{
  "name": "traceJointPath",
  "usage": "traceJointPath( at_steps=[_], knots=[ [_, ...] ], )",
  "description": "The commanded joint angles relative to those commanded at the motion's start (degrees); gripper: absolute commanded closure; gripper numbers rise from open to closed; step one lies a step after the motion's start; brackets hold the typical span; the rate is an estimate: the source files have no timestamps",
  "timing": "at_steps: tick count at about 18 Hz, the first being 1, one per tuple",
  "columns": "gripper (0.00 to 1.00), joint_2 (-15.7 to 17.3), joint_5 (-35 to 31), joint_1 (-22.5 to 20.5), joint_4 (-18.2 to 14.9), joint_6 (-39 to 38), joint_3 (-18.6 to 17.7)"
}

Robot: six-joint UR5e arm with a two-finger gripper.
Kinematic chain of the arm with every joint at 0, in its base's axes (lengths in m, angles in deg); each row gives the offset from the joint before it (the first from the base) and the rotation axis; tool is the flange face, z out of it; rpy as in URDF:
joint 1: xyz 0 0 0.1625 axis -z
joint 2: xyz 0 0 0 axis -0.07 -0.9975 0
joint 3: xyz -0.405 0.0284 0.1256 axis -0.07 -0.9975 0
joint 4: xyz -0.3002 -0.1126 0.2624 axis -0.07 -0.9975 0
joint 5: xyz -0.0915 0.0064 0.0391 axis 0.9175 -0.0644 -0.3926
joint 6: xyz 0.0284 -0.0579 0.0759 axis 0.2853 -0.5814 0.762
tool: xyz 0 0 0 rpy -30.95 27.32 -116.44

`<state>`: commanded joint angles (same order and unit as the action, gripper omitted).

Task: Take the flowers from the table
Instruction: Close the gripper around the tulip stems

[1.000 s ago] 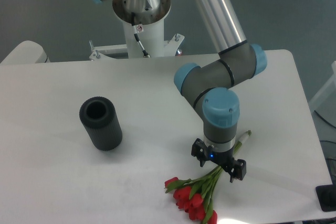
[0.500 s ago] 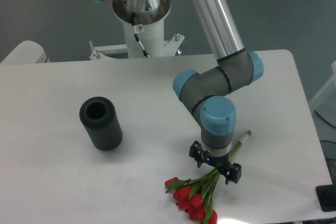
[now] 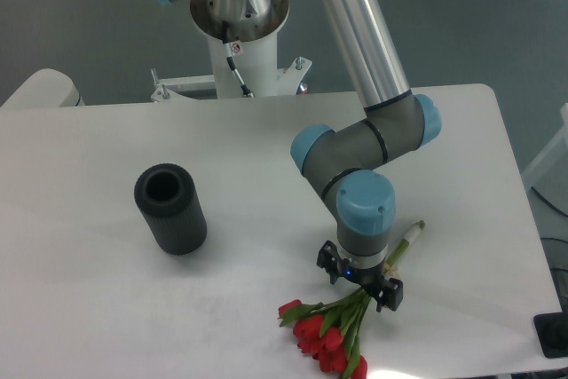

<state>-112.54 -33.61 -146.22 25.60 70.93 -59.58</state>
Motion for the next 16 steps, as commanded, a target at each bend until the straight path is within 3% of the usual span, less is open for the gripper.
traceJointPath(
  at_steps=[3,8,10,16],
  knots=[
    [0.16,-0.3,0.0,0.2,0.0,0.0,0.1],
    [0.60,-0.4,0.0,0.3,0.0,0.4,0.7],
    [0.71,-0.4,0.0,0.2,0.0,0.4,0.7],
    [0.86,-0.2,0.2,0.2,0.1,0.5,0.8]
  ],
)
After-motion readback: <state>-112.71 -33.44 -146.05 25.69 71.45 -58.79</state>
